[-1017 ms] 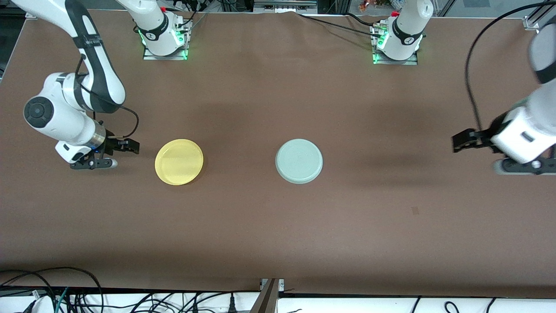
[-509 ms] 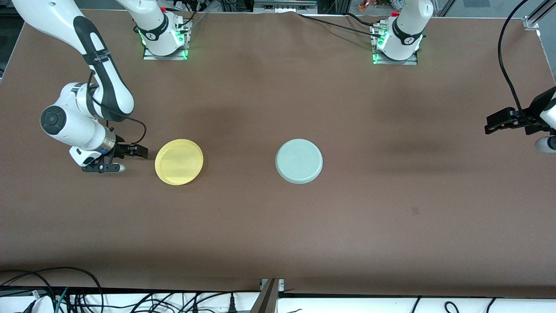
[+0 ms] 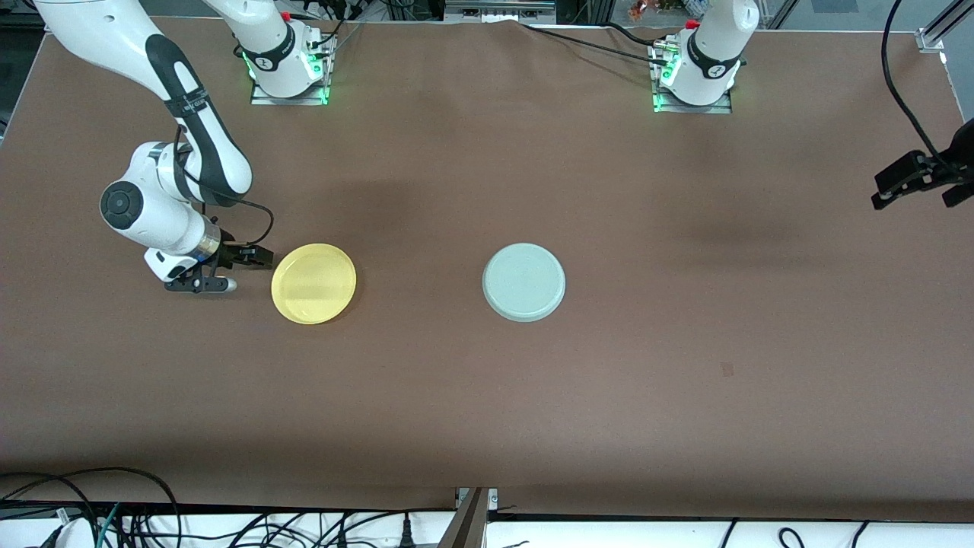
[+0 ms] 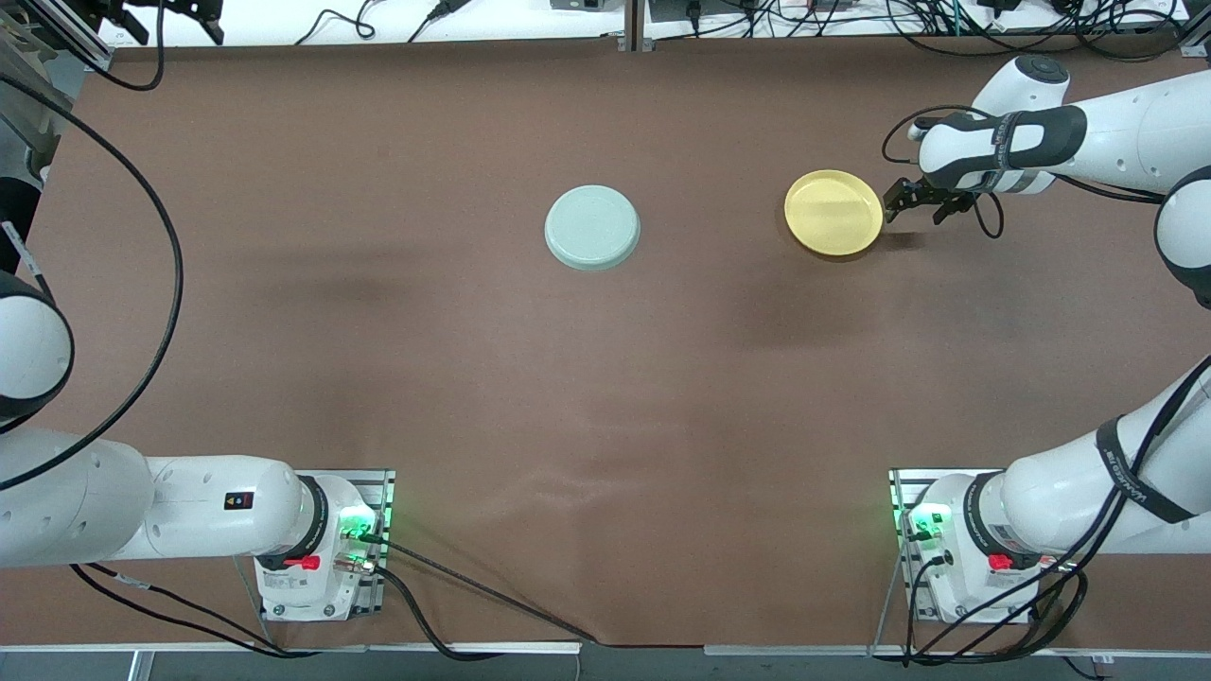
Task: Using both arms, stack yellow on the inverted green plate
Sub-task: 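Grasp the yellow plate rim with the right gripper and lift, then carry the yellow plate onto the inverted green plate with the right gripper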
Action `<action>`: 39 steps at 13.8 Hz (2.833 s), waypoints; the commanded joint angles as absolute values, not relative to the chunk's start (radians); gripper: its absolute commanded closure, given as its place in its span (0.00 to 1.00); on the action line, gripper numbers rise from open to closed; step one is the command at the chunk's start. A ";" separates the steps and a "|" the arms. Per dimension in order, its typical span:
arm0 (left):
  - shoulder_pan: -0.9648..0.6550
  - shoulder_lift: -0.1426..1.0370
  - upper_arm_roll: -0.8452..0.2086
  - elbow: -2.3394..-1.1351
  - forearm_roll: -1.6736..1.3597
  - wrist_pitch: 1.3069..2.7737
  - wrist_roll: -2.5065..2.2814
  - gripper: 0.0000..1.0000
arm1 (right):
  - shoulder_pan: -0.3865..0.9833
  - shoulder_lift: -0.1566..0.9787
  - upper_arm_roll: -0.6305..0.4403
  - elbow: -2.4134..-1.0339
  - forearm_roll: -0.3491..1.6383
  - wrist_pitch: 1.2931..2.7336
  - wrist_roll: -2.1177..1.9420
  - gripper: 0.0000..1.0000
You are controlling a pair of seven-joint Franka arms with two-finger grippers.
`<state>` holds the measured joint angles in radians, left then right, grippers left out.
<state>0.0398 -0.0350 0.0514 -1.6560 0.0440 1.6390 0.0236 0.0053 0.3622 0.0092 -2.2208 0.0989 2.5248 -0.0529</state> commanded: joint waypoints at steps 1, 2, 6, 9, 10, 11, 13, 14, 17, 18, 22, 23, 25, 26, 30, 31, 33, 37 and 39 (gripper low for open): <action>0.035 -0.048 0.057 -1.667 0.026 1.605 0.035 0.00 | 0.029 0.383 0.037 -2.198 0.114 2.559 0.009 0.00; 0.035 -0.048 0.054 -1.667 0.031 1.603 0.037 0.00 | 0.037 0.397 0.038 -2.195 0.114 2.581 0.018 0.00; 0.035 -0.049 0.052 -1.667 0.031 1.598 0.035 0.00 | 0.041 0.422 0.038 -2.188 0.114 2.615 0.018 0.07; 0.035 -0.049 0.051 -1.666 0.031 1.597 0.034 0.00 | 0.043 0.451 0.038 -2.155 0.112 2.629 0.018 0.17; 0.035 -0.049 0.049 -1.666 0.031 1.597 0.034 0.00 | 0.043 0.456 0.038 -2.154 0.112 2.631 0.018 0.24; 0.035 -0.049 0.051 -1.666 0.032 1.597 0.037 0.00 | 0.043 0.457 0.038 -2.154 0.112 2.631 0.018 0.32; 0.035 -0.049 0.049 -1.666 0.032 1.595 0.037 0.00 | 0.041 0.463 0.038 -2.154 0.112 2.631 0.018 0.57; 0.034 -0.049 0.049 -1.664 0.034 1.595 0.035 0.00 | 0.041 0.465 0.038 -2.154 0.112 2.631 0.017 0.71; 0.034 -0.049 0.048 -1.664 0.034 1.595 0.037 0.00 | 0.043 0.460 0.040 -2.152 0.112 2.625 0.015 1.00; 0.034 -0.049 0.048 -1.664 0.034 1.595 0.037 0.00 | 0.044 0.453 0.044 -2.154 0.113 2.623 0.014 1.00; 0.034 -0.049 0.046 -1.664 0.034 1.595 0.038 0.00 | 0.044 0.391 0.133 -2.105 0.115 2.547 0.109 1.00; 0.032 -0.049 0.046 -1.664 0.034 1.595 0.038 0.00 | 0.044 0.379 0.141 -2.071 0.114 2.493 0.139 1.00; 0.032 -0.049 0.046 -1.664 0.034 1.595 0.038 0.00 | 0.044 0.376 0.201 -1.955 0.115 2.354 0.199 1.00; 0.032 -0.049 0.046 -1.660 0.034 1.595 0.038 0.00 | 0.044 0.383 0.230 -1.904 0.117 2.302 0.250 1.00; 0.032 -0.049 0.046 -1.660 0.034 1.595 0.038 0.00 | 0.107 0.422 0.337 -1.807 0.163 2.295 0.498 1.00; 0.031 -0.049 0.046 -1.660 0.034 1.595 0.040 0.00 | 0.167 0.445 0.337 -1.774 0.164 2.296 0.576 1.00; 0.032 -0.049 0.046 -1.660 0.034 1.595 0.040 0.00 | 0.265 0.495 0.336 -1.723 0.157 2.334 0.722 1.00; 0.025 -0.049 0.045 -1.660 0.034 1.595 0.037 0.00 | 0.412 0.596 0.327 -1.710 0.138 2.511 0.879 1.00; 0.025 -0.049 0.034 -1.658 0.034 1.595 0.035 0.00 | 0.481 0.638 0.289 -1.710 0.079 2.574 0.935 1.00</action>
<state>0.0316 -0.0360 0.0382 -1.6577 0.0440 1.6042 0.0240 0.4283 0.5864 0.3284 -1.7475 0.1263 2.5326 0.8788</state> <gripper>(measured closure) 0.000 0.974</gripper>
